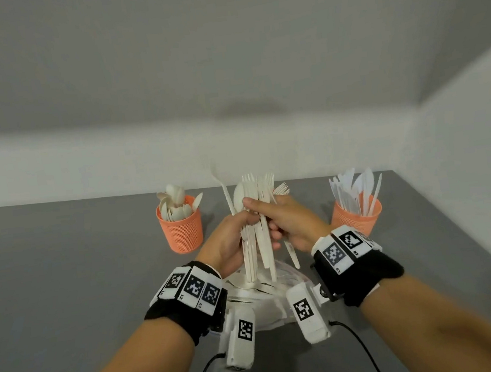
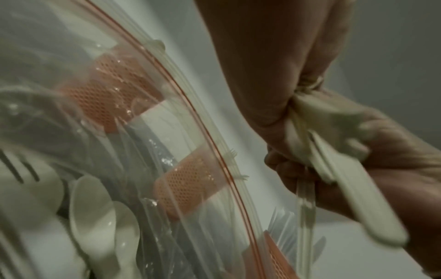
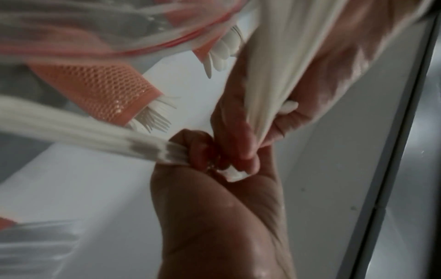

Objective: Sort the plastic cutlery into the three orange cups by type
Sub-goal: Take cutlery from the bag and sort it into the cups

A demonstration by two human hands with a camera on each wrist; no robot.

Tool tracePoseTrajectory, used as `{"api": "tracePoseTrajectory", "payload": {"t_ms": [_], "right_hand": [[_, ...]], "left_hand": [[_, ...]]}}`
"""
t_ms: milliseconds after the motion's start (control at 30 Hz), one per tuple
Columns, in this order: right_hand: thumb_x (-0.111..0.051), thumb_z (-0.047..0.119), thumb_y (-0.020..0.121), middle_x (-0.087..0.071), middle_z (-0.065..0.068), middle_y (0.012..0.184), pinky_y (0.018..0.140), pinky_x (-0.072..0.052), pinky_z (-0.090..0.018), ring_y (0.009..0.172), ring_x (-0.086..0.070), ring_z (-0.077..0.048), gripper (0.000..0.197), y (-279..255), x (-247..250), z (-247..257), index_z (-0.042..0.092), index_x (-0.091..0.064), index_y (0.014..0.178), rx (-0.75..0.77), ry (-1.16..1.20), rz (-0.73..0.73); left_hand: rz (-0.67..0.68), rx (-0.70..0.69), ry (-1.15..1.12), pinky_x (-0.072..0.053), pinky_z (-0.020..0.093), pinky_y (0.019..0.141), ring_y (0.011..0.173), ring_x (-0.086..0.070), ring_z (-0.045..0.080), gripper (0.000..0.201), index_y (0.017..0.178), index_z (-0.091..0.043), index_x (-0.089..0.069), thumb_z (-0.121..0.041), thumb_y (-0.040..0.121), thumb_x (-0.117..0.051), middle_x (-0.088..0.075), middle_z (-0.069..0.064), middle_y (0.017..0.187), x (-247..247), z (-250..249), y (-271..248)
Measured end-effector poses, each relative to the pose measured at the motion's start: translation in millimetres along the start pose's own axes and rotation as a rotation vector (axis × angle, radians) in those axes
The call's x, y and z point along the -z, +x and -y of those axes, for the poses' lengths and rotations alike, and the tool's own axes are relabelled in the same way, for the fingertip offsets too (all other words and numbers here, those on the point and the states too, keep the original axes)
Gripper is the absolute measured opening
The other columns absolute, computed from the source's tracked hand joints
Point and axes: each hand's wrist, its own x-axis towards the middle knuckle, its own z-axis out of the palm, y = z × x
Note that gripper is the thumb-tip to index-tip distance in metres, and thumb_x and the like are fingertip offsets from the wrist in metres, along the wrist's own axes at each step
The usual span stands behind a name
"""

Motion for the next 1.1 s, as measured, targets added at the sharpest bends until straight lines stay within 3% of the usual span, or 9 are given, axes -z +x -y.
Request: {"api": "tracePoseTrajectory", "payload": {"t_ms": [200, 333, 467, 567, 633, 733, 800, 967, 1100], "right_hand": [[-0.05, 0.036, 0.094, -0.046, 0.005, 0.033, 0.03, -0.03, -0.015, 0.025, -0.035, -0.007, 0.031, 5, -4, -5, 0.006, -0.058, 0.094, -0.007, 0.078, -0.027], [-0.042, 0.039, 0.096, -0.06, -0.001, 0.05, 0.031, -0.037, -0.018, 0.032, -0.049, -0.01, 0.038, 9, -10, -4, 0.007, -0.058, 0.084, 0.013, 0.136, -0.191], [-0.043, 0.035, 0.097, -0.06, -0.005, 0.061, 0.058, -0.052, -0.034, 0.055, -0.059, -0.02, 0.038, 18, -1, 10, 0.008, -0.056, 0.074, 0.146, 0.252, -0.405], [-0.061, 0.028, 0.089, -0.05, 0.002, 0.05, 0.042, -0.042, -0.023, 0.038, -0.045, -0.01, 0.025, 18, -1, 23, 0.013, -0.054, 0.069, 0.286, 0.126, -0.394], [-0.072, 0.025, 0.079, -0.054, 0.005, 0.056, 0.044, -0.043, -0.019, 0.043, -0.051, -0.005, 0.021, 15, -16, 26, 0.014, -0.055, 0.073, 0.307, -0.046, -0.325], [-0.079, 0.024, 0.07, -0.055, 0.006, 0.065, 0.054, -0.043, -0.014, 0.058, -0.052, -0.006, 0.027, 19, -39, 22, 0.013, -0.055, 0.077, 0.351, -0.378, -0.355], [-0.071, 0.017, 0.077, -0.052, 0.0, 0.062, 0.056, -0.041, -0.023, 0.06, -0.051, -0.017, 0.019, 26, -44, 20, 0.008, -0.055, 0.074, 0.359, -0.441, -0.441], [-0.047, 0.007, 0.091, -0.051, 0.0, 0.069, 0.056, -0.045, -0.023, 0.062, -0.05, -0.014, 0.007, 42, -18, 35, 0.012, -0.05, 0.087, 0.249, 0.056, -0.511], [-0.037, -0.003, 0.093, -0.049, -0.005, 0.068, 0.059, -0.046, -0.028, 0.057, -0.049, -0.015, 0.022, 65, 25, 46, 0.016, -0.041, 0.083, 0.357, 0.517, -0.654]], "left_hand": [[0.044, 0.037, -0.004, -0.059, 0.028, 0.063, 0.066, -0.071, 0.023, 0.039, 0.093, 0.011, -0.061, -0.012, 0.093, -0.03, -0.072, 0.018, 0.071, 9, -4, -5], [0.015, -0.037, 0.023, -0.06, 0.032, 0.069, 0.069, -0.071, 0.025, 0.032, 0.097, 0.007, -0.063, -0.006, 0.094, -0.033, -0.071, 0.021, 0.077, 9, -5, -2], [-0.093, -0.119, 0.083, -0.058, 0.038, 0.074, 0.072, -0.069, 0.023, 0.025, 0.09, 0.0, -0.062, -0.004, 0.095, -0.038, -0.068, 0.016, 0.083, 17, -7, 2], [-0.168, -0.129, 0.321, -0.056, 0.029, 0.054, 0.055, -0.06, 0.018, 0.017, 0.088, -0.005, -0.056, -0.012, 0.096, -0.043, -0.06, 0.009, 0.073, 20, -5, 0], [-0.218, -0.176, 0.542, -0.046, 0.021, 0.042, 0.044, -0.051, 0.012, 0.016, 0.085, -0.008, -0.053, -0.014, 0.096, -0.044, -0.054, 0.006, 0.065, 14, -3, 0], [-0.311, -0.308, 0.889, -0.037, 0.015, 0.043, 0.05, -0.048, 0.01, 0.013, 0.084, -0.01, -0.05, -0.01, 0.095, -0.043, -0.051, 0.0, 0.063, 8, -3, 3], [-0.316, -0.366, 1.01, -0.036, 0.014, 0.051, 0.065, -0.054, 0.013, 0.001, 0.091, -0.011, -0.051, -0.011, 0.092, -0.05, -0.054, -0.003, 0.073, 9, -5, 3], [-0.294, -0.343, 1.061, -0.031, 0.013, 0.047, 0.057, -0.041, 0.002, 0.029, 0.082, -0.021, -0.046, -0.025, 0.076, -0.075, -0.043, -0.011, 0.065, 28, -14, 0], [-0.384, -0.343, 0.895, -0.033, 0.02, 0.048, 0.056, -0.043, 0.008, 0.026, 0.077, -0.019, -0.043, -0.024, 0.082, -0.068, -0.044, -0.005, 0.066, 47, -23, 3]]}}
